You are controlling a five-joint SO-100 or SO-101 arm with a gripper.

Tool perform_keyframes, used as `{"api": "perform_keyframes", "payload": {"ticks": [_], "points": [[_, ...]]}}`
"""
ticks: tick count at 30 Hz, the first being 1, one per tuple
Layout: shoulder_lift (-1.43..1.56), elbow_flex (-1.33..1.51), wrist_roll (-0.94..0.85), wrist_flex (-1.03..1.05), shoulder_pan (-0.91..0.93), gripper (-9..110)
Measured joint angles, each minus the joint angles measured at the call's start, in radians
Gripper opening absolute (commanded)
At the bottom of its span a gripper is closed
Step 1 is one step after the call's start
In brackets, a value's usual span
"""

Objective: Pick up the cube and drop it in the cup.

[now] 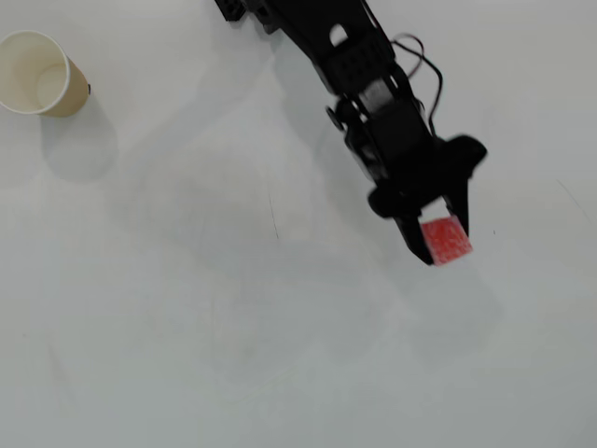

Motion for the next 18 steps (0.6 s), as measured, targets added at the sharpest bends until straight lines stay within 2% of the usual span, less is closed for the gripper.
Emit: {"api": "perform_keyframes", "payload": {"ticks": [7, 12, 18], "points": [[0.296, 0.172, 0.0, 0.034, 0.103, 15], [0.483, 0.252, 0.0, 0.132, 0.213, 15], [0.601, 0.276, 0.0, 0.221, 0.368, 15]]}}
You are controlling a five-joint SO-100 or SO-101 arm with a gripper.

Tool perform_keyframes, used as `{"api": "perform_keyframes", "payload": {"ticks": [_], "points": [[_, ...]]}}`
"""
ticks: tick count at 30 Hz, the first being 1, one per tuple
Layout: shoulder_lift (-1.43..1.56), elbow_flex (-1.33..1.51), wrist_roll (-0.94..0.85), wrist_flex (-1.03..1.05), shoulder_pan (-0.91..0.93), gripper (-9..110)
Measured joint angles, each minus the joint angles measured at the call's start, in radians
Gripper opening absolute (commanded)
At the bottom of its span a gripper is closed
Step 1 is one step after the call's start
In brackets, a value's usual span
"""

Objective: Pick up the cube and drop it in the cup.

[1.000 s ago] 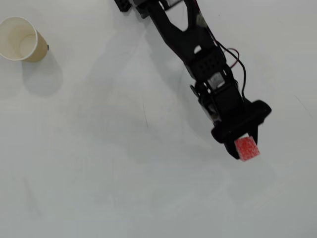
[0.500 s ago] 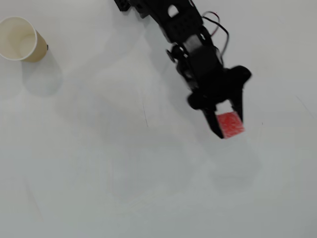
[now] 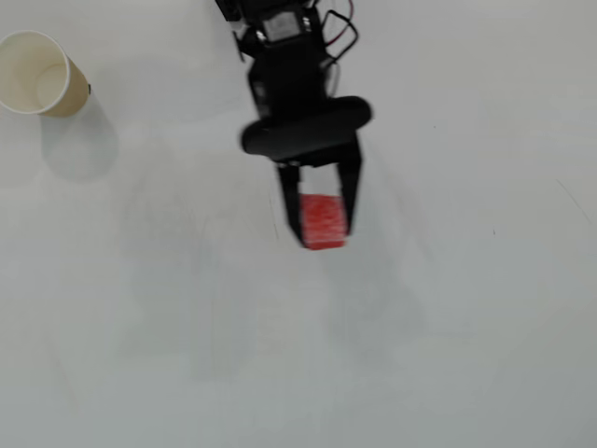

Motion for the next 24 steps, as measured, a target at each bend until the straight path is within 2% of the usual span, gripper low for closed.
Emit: {"api": "perform_keyframes", "payload": {"ticks": [24], "points": [[0.325, 0.141, 0.0, 0.236, 0.773, 15]]}}
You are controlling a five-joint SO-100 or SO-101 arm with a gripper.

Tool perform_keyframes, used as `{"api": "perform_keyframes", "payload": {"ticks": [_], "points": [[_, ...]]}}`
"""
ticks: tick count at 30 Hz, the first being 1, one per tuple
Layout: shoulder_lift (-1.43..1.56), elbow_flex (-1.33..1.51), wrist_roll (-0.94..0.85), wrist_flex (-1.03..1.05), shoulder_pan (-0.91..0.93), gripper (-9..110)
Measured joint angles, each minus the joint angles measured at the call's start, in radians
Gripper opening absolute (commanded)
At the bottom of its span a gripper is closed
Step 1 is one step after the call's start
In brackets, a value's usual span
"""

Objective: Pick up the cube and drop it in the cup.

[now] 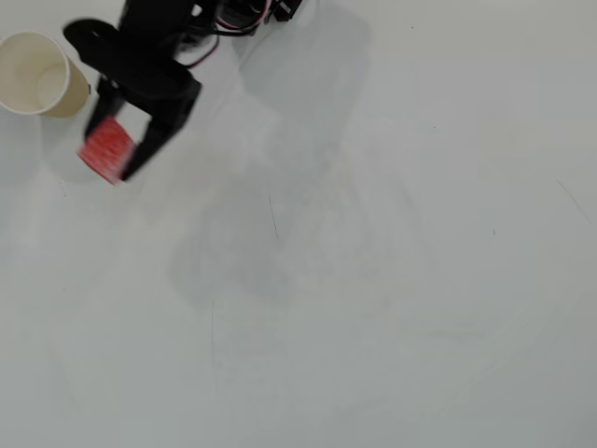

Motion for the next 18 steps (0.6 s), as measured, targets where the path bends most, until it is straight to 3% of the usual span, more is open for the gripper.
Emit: {"api": "perform_keyframes", "payload": {"ticks": [18], "points": [[-0.021, 0.002, 0.0, 0.002, 0.433, 12]]}}
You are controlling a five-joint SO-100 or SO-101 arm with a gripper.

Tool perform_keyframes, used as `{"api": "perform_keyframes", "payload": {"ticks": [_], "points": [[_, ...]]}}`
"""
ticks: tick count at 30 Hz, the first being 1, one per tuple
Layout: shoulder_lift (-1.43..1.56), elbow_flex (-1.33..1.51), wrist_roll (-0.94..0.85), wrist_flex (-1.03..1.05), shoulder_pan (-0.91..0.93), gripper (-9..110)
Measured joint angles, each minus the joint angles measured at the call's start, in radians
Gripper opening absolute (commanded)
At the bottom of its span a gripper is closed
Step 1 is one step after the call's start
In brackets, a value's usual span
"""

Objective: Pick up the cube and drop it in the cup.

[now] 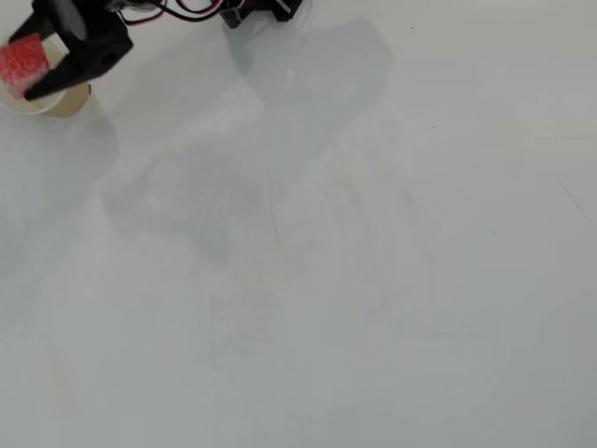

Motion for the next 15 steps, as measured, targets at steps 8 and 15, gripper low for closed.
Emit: {"api": "perform_keyframes", "payload": {"ticks": [8, 15], "points": [[-0.095, 0.0, 0.0, 0.003, 0.075, 12], [-0.098, 0.0, 0.0, 0.058, 0.081, 12]]}}
